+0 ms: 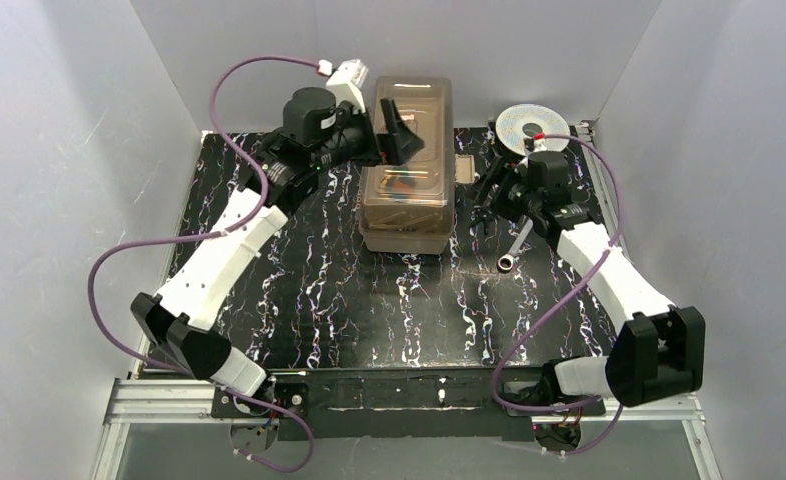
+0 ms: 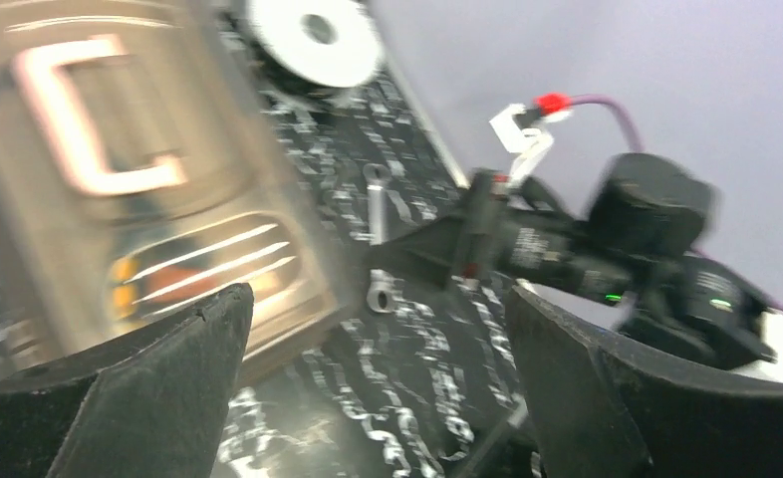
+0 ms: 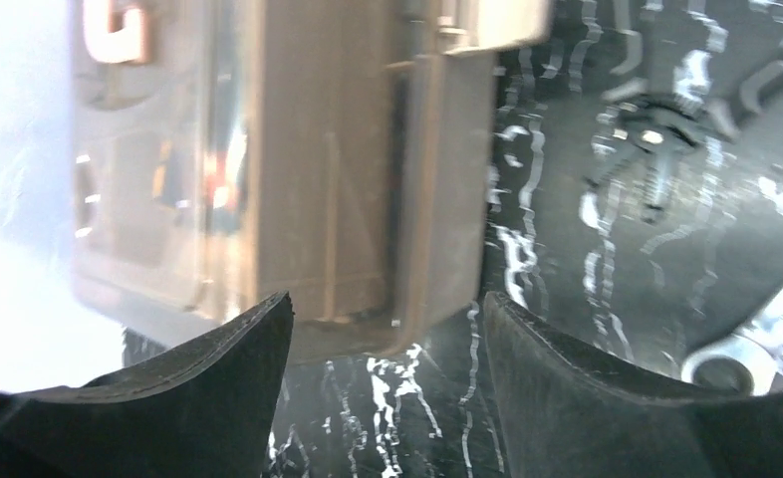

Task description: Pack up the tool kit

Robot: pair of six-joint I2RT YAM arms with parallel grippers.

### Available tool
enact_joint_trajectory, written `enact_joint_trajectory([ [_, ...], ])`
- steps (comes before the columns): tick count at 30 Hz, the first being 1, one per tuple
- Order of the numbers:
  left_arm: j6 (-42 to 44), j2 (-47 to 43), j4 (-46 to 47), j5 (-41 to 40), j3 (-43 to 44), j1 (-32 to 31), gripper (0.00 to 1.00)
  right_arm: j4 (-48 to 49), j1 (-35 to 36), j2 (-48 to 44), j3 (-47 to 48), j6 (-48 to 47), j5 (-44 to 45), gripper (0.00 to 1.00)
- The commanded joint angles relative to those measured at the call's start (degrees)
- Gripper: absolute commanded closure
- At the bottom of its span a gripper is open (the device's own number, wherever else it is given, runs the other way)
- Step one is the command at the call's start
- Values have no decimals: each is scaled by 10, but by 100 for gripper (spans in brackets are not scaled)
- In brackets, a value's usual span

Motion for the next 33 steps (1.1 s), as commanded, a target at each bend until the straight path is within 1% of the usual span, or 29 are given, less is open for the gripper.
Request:
enact_joint_trajectory([
  [1,47,-2,-73,-164,-75,33,2,62,8,36,67,-18,-135,21],
  [2,40,0,-69,-152,-89,45,2,62,9,43,80,-21,-142,20],
  [4,25,8,-54,-97,-114,71,2,65,12,58,98,-30,-153,18],
  [7,11,25,-22,-41,-146,94,2,44,22,87,130,-34,-142,17],
  [9,8,36,-4,-23,-160,99,2,20,32,112,156,-37,-133,19],
  [12,8,58,-8,-8,-162,101,2,-19,53,148,187,-46,-111,22],
  [15,12,70,-19,5,-167,103,2,-44,74,173,192,-45,-93,25],
  [16,14,67,-21,6,-176,104,3,-43,80,175,184,-39,-96,26],
  [20,21,20,-11,3,-233,105,9,3,119,153,126,-11,-111,30],
  [23,17,-29,-10,16,-279,104,11,18,165,131,97,1,-102,30],
  [25,17,-67,-12,25,-312,103,11,20,184,115,88,6,-100,29],
  [30,8,-171,-25,26,-390,101,12,22,196,65,65,12,-92,28],
  [33,12,-221,-48,10,-406,102,11,3,181,37,68,0,-51,26],
])
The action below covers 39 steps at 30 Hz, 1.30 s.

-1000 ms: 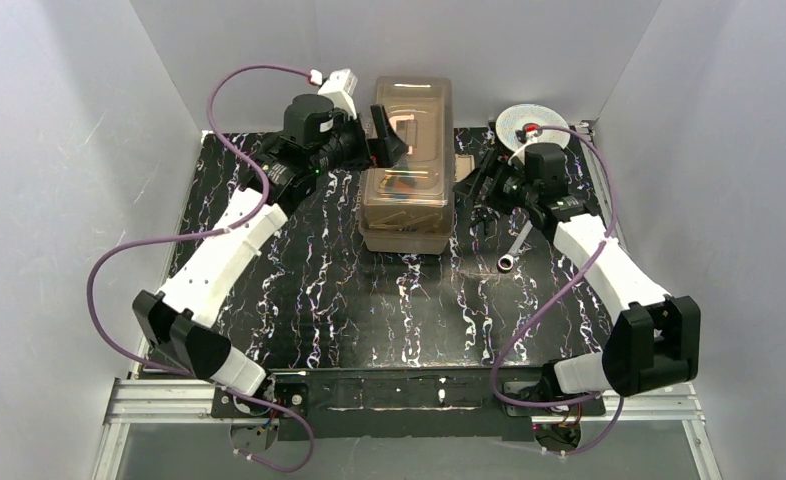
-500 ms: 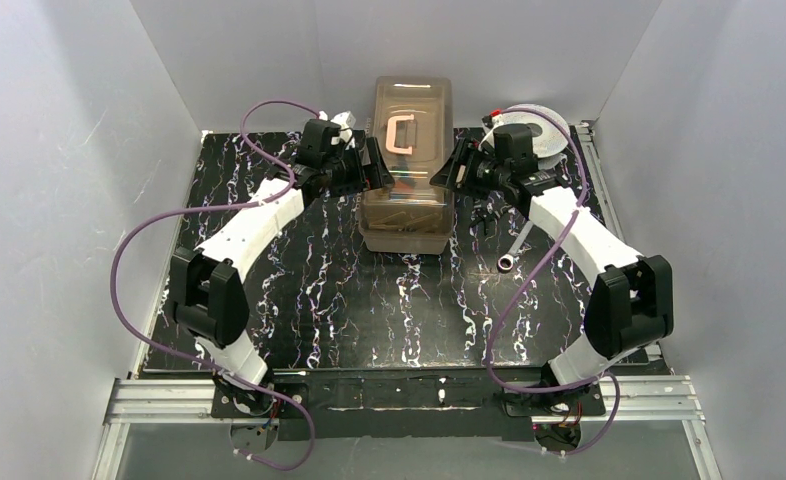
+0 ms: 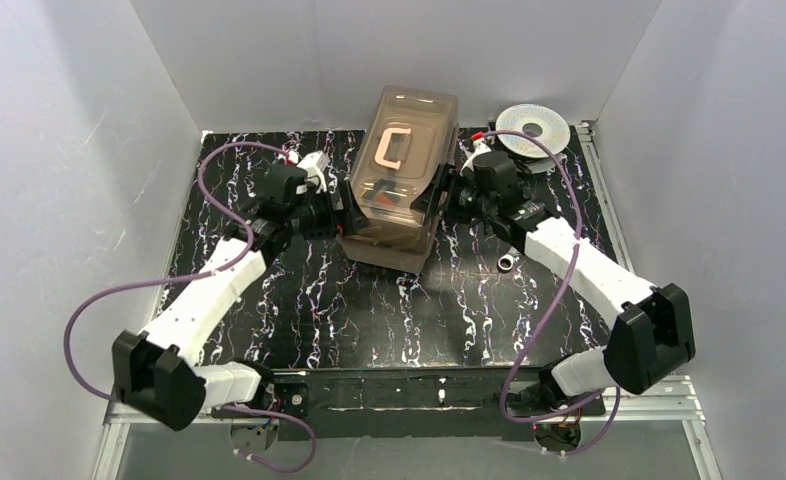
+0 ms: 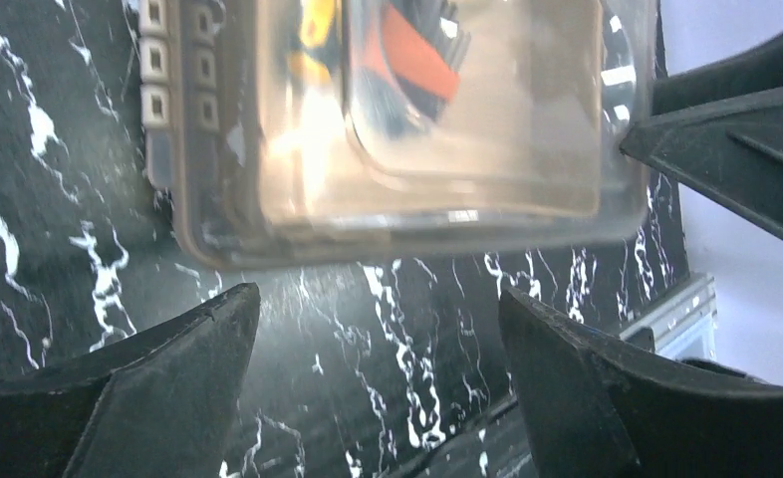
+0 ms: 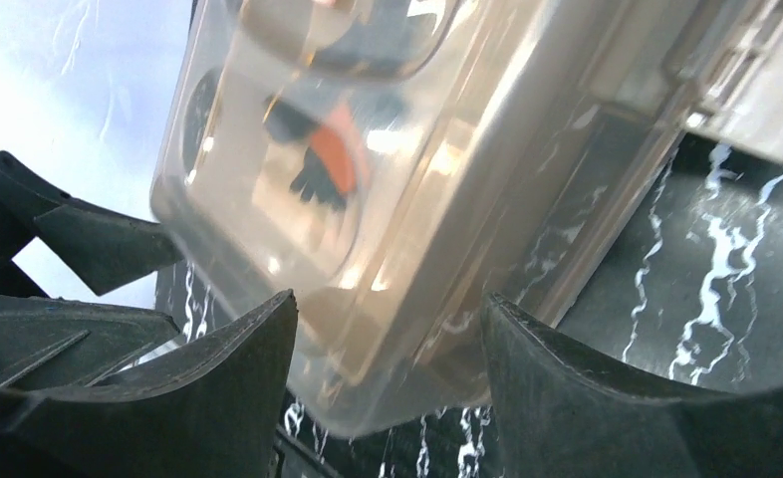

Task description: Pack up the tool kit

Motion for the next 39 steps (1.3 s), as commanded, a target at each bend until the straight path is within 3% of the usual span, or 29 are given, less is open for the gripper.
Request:
enact_joint_trajectory([
  [1,11,-68,-64,5,-8,-8,9,-44,1,-45,-4,-13,-39,25],
  [5,43,-46,-124,-36,60,10,5,-47,-89,-68,-12,3,-48,26],
  [11,25,5,-94,-26,131,56,2,2,-231,-56,-56,51,-47,28],
  [15,-6,156,-57,17,250,60,2,24,-288,90,-29,78,-84,37],
  [17,-33,201,17,29,264,58,2,33,-301,180,13,83,-105,49],
  [18,-40,221,29,38,276,57,2,39,-302,218,30,86,-115,61],
  [20,-42,275,39,42,307,53,2,111,-297,285,53,109,-201,94],
  [21,-25,296,41,42,319,48,2,137,-289,317,66,123,-232,99],
  [23,-14,325,43,48,340,45,2,190,-258,375,104,150,-294,99],
  [27,-12,344,55,56,348,45,2,183,-231,420,161,148,-326,99],
  [30,-11,367,51,71,369,46,2,254,-216,432,163,187,-358,98],
  [34,-23,381,64,93,371,46,2,328,-208,417,142,229,-384,98],
  [39,-29,377,83,100,356,46,2,274,-193,353,112,178,-347,98],
])
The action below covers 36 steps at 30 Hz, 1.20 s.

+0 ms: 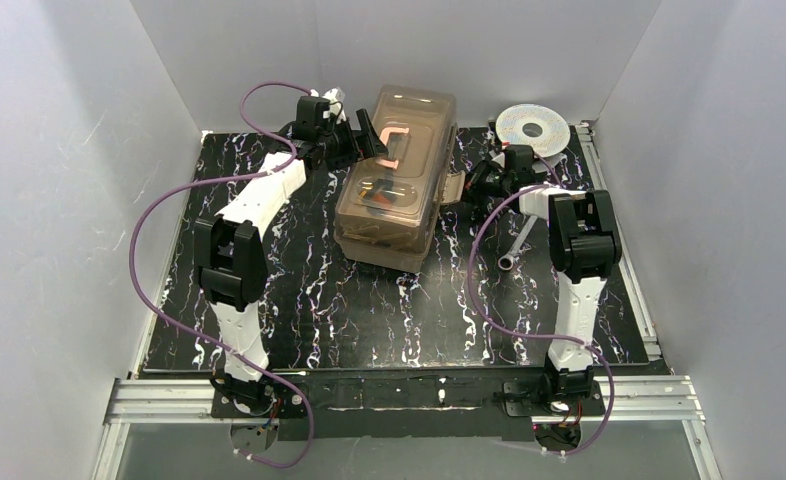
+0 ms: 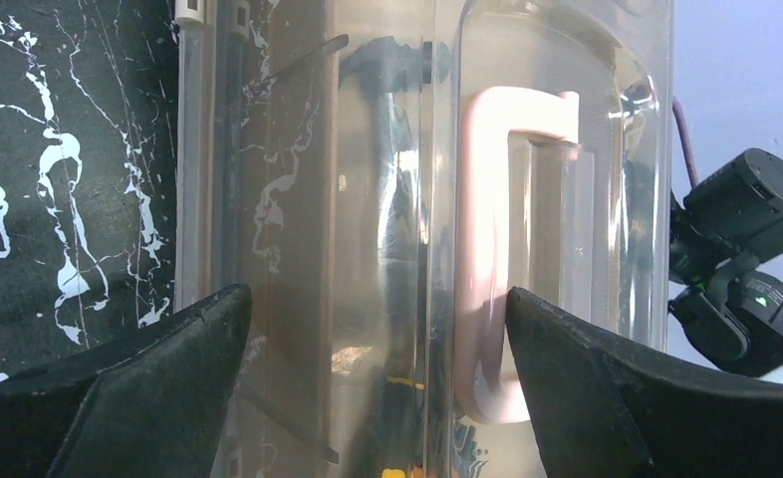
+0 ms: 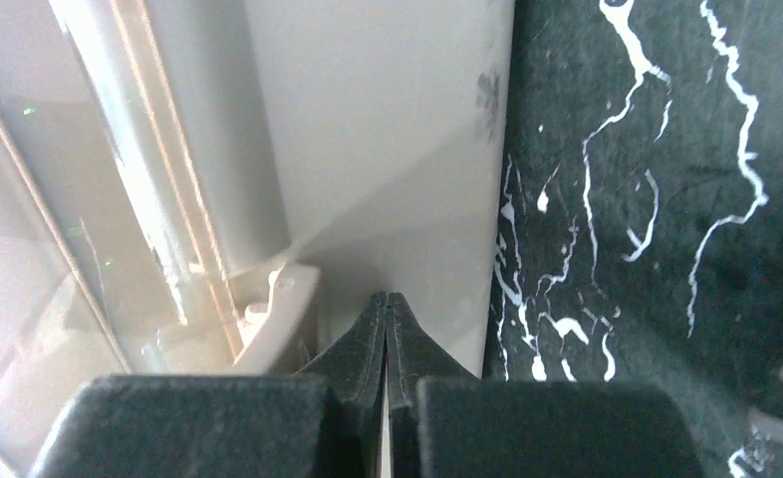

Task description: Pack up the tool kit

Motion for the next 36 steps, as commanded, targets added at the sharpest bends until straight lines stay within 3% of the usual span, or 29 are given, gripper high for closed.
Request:
enact_joint_trajectory([
  [1,-11,-10,27,47,-2,-12,2,16,37,-82,-18,-19,-12,98],
  [15,-6,-44,25,42,-35,-13,2,-9,42,-182,-72,-43,20,99],
  [17,-7,-47,26,41,-39,-13,2,30,31,-177,-86,-15,5,99],
  [21,-8,-51,28,40,-47,-12,2,203,3,-118,-120,116,-71,99],
  [28,0,-48,24,40,-50,-12,2,375,-5,-13,-82,275,-153,99],
  [30,-2,-46,23,41,-49,-12,2,343,-6,-9,-76,268,-156,99],
  [36,-2,-45,20,39,-48,-12,2,165,-17,-36,-86,132,-100,99],
])
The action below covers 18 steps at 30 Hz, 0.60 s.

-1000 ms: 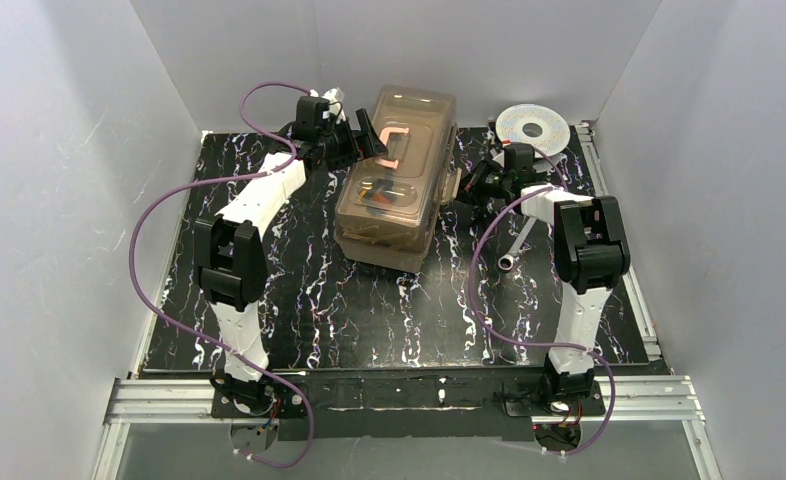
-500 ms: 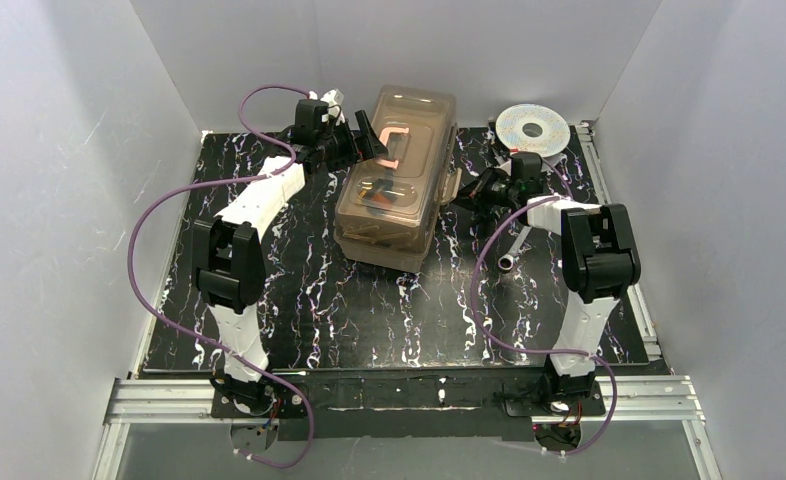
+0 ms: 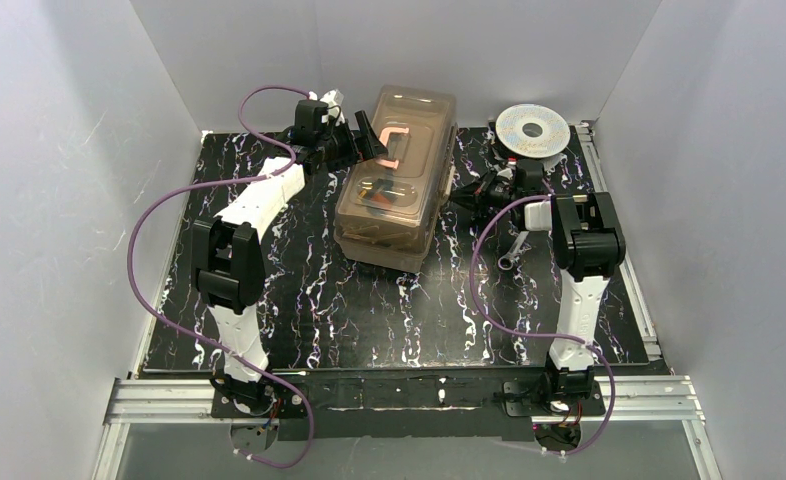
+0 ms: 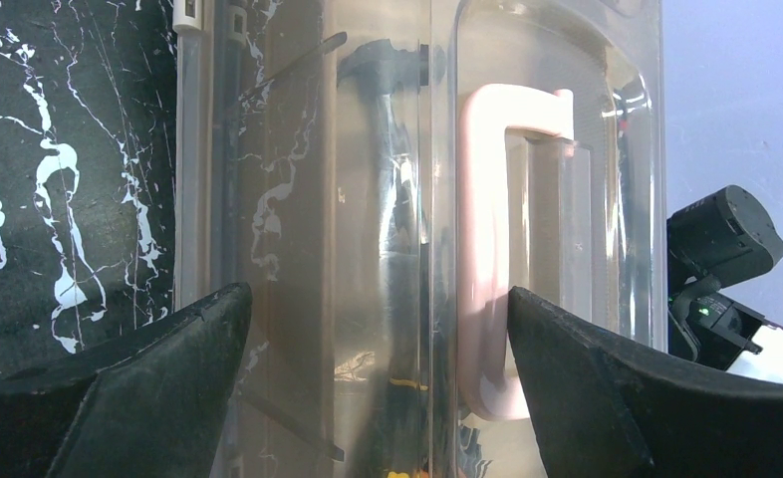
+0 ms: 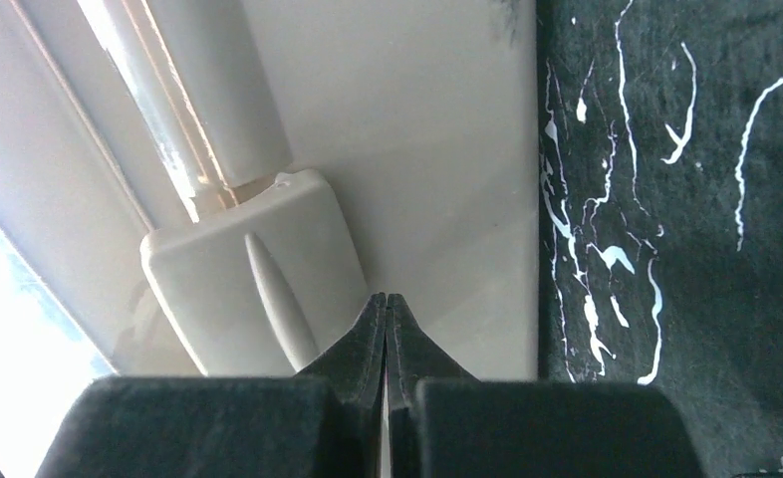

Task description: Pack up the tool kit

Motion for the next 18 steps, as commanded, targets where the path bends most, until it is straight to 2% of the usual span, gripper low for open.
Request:
enact_joint_trajectory([
  [1,1,-31,-25,37,-9,-13,2,-60,9,-36,30,-63,-4,99],
  [7,-4,-25,-24,39,-4,-14,2,-77,20,-25,56,-69,2,99],
  [12,-6,-24,-22,39,-6,-13,2,-25,23,-17,59,-36,-10,99],
  [14,-6,-23,-22,40,-6,-13,2,19,23,-9,56,-6,-21,99],
  [18,-3,-26,-24,40,-8,-13,2,193,13,13,35,122,-37,99],
])
